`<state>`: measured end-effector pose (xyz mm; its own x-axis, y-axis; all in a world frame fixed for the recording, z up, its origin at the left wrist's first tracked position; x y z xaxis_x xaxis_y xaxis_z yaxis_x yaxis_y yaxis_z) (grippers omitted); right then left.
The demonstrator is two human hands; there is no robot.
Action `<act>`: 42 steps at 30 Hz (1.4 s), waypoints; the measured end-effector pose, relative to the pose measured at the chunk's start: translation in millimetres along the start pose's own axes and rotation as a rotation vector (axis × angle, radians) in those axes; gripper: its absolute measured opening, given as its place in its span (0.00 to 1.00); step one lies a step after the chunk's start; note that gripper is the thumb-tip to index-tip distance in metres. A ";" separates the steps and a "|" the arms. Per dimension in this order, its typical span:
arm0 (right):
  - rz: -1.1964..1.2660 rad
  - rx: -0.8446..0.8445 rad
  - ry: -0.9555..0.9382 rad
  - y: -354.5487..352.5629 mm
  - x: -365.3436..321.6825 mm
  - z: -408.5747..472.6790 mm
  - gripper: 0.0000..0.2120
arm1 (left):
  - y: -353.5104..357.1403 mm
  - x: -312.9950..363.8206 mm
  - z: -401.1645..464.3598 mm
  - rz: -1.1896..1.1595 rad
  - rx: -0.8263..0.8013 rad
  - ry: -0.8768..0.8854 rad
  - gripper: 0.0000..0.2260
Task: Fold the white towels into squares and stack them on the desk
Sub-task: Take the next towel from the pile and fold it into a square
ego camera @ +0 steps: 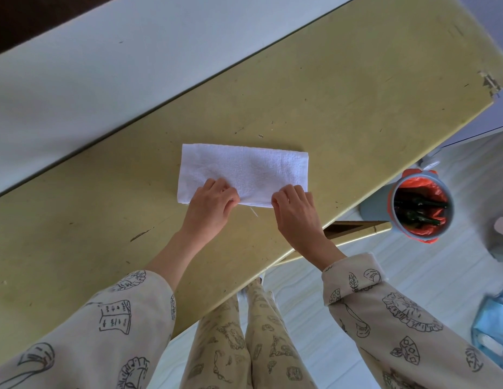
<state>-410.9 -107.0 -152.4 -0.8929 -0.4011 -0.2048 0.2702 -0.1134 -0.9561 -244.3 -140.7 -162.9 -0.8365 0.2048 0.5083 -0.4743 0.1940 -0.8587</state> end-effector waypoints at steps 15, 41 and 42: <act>0.022 0.028 -0.005 5.0 12.0 -25.1 0.17 | -23.6 -31.9 -14.5 0.196 0.085 0.149 0.09; -0.016 -0.126 0.023 14.9 -21.0 17.0 0.20 | -40.7 -19.3 -12.4 0.140 0.135 -0.167 0.20; -0.009 -0.146 0.031 22.1 -27.4 30.8 0.21 | -34.9 -15.2 -0.4 0.159 0.124 -0.177 0.22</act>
<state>-369.3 -126.5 -161.4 -0.9063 -0.3718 -0.2008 0.2094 0.0176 -0.9777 -214.9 -150.1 -140.6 -0.9330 0.0498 0.3564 -0.3539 0.0517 -0.9338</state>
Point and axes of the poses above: each hand's wrist, its own z-axis towards the middle knuckle, its own y-axis out of the palm, x = y × z, the point moved 5 cm from there along z, towards the middle knuckle, and after that the axes turned 12 degrees about -y, right-handed, at the moved point
